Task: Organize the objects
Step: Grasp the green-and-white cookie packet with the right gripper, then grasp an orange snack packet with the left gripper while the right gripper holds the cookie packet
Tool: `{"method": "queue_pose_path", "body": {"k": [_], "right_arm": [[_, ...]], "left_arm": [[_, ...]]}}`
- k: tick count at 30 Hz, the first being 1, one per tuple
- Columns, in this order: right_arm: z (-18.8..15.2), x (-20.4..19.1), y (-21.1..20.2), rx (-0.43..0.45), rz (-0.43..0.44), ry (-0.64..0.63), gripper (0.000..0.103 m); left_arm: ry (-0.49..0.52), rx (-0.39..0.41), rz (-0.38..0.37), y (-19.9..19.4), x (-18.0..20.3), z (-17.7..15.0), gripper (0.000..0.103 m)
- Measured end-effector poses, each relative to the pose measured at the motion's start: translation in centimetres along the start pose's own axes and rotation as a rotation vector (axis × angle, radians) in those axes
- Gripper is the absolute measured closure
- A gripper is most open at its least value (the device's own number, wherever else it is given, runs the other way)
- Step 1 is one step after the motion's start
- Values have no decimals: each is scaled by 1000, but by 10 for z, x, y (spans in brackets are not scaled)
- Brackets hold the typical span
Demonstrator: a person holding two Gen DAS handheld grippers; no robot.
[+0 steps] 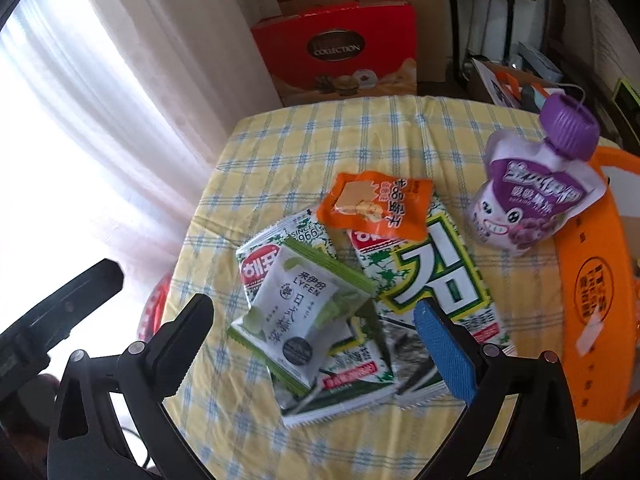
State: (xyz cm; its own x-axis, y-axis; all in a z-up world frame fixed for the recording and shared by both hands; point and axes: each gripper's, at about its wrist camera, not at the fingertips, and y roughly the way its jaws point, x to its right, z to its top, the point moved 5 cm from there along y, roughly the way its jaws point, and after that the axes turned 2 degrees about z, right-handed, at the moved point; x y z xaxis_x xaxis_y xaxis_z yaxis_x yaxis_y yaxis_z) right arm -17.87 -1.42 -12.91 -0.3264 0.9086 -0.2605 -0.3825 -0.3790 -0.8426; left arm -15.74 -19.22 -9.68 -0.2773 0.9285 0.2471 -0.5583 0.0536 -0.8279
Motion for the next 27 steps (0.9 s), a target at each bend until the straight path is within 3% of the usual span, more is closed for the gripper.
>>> {"method": "queue_pose_path", "body": {"k": [9,10,12,18,21,27], "right_arm": [[-4,-10,18,27,-78,-13,5],[-5,-11,20,28,-85,-20,7],[-6,-12,21,35,-100,-40,24],[-6,-9,19,36,-110,-65,47],[-5,-7,15,39,-88,-65,55],[0,-4,-4,64,-47,-85,57]], "left_arm": [[-18,-2,-8,2,-5,0,1],[-17,-3,-8,2,-5,-1,1],[-14,-7,-9,3,-4,-2,1],[-19,-11,-19,3,-2,-3,1],[-17,-12,-23,2,0,-3,1],[11,-26,-37,3,15,-3,1]]}}
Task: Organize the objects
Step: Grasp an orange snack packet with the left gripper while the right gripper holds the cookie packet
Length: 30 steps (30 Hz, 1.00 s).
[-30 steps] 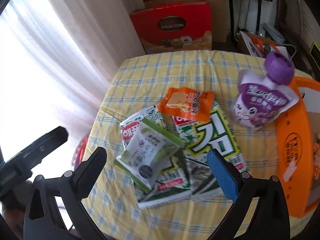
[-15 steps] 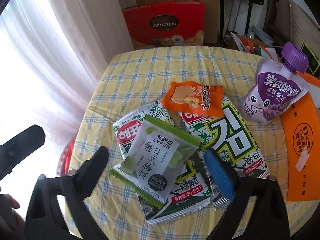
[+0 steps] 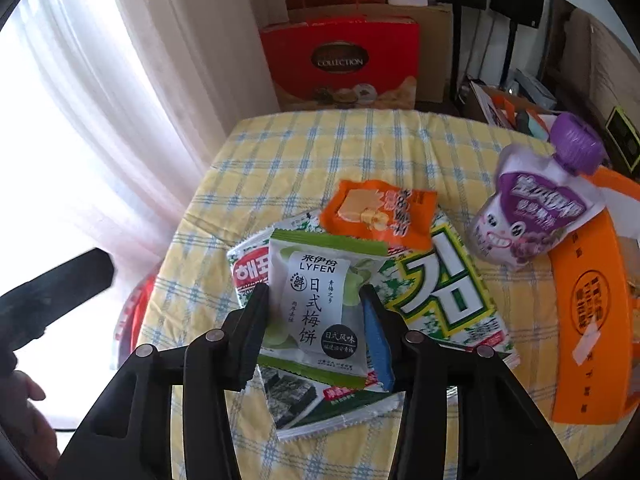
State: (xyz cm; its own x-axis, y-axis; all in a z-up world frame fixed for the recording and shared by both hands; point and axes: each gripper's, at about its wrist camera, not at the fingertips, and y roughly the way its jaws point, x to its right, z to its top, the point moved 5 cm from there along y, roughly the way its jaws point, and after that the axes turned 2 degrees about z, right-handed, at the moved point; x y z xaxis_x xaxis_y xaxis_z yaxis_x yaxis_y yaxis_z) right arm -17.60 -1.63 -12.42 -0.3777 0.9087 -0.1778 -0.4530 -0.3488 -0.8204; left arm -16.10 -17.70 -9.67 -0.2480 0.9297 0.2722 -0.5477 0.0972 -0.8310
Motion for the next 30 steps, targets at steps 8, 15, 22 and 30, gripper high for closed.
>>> {"method": "queue_pose_path", "body": {"k": [8,15,22,30], "right_arm": [[3,22,-35,16,38,8,57],[3,48,-62,30,31,28,57],[3,66,-86,47,35,42,57],[-5,71,-99,44,40,27,57]], "left_arm": [[24,-27,-31,9,29,5,1],[87,-70,-43,30,68,9,1],[120,-112,-61,57,101,15,1],[189,-162,-63,93,135,21,1]]}}
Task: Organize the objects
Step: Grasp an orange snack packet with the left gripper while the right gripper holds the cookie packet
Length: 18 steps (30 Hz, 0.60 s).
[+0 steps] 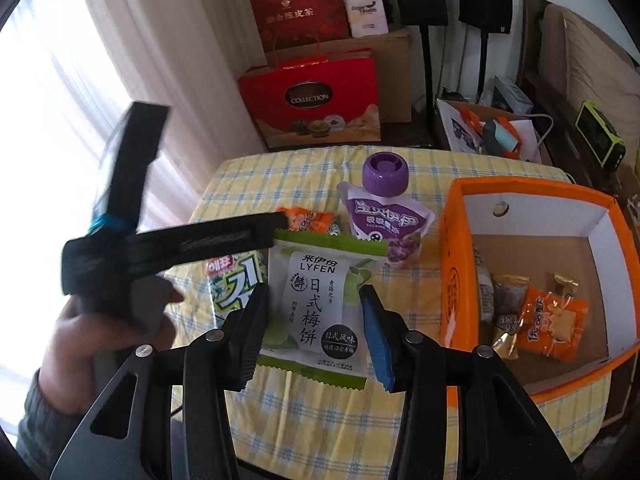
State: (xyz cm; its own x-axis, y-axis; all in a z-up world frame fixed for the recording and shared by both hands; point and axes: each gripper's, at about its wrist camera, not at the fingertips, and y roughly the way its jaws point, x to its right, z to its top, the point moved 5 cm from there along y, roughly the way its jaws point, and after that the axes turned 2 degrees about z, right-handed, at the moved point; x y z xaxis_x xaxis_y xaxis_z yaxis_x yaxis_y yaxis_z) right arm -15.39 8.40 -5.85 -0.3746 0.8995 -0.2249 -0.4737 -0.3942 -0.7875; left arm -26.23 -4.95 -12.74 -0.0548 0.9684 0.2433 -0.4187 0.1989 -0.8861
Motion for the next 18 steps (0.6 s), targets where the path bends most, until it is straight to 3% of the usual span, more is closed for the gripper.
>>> {"method": "queue_pose_path", "body": {"k": [12,18], "right_arm": [[-14,9,-7,-13,23,13,57],[-17,9,-10,-11,30,16,56]], "left_arm": [[18,-33,-6,35,16,8,1],[45,-22,35,42,19,9,3]]}}
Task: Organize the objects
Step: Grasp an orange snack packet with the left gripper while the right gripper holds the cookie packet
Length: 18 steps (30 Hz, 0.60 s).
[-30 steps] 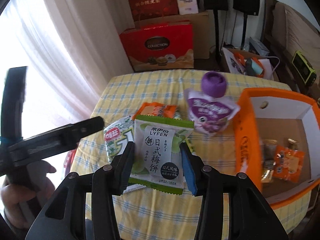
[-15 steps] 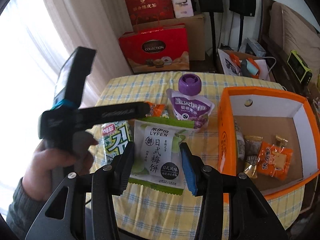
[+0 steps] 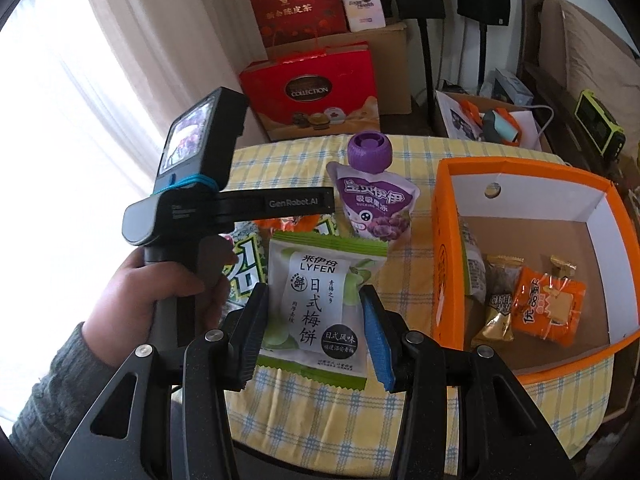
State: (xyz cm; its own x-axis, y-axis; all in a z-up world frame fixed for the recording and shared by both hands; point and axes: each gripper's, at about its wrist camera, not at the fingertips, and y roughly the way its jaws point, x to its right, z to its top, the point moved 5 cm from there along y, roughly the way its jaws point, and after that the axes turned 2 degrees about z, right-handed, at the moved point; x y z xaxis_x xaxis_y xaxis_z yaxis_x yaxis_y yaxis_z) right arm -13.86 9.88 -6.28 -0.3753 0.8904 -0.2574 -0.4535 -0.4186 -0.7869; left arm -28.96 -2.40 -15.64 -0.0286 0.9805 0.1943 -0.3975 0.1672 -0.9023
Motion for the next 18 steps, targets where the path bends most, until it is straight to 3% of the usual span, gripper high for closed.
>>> {"method": "queue_pose_path", "body": {"k": [2,4,18], "right_arm": [[-1,1,-1,-2,-2,3,56],[-1,2,0,-5,-3,6,56],[0,5,2,-10,-3,9,56]], "left_arm": [[-4,0,3,2,0,1,9],[-3,-8,-2,5,0,0,22],[38,24,-6,-7,-1,-1,41]]}}
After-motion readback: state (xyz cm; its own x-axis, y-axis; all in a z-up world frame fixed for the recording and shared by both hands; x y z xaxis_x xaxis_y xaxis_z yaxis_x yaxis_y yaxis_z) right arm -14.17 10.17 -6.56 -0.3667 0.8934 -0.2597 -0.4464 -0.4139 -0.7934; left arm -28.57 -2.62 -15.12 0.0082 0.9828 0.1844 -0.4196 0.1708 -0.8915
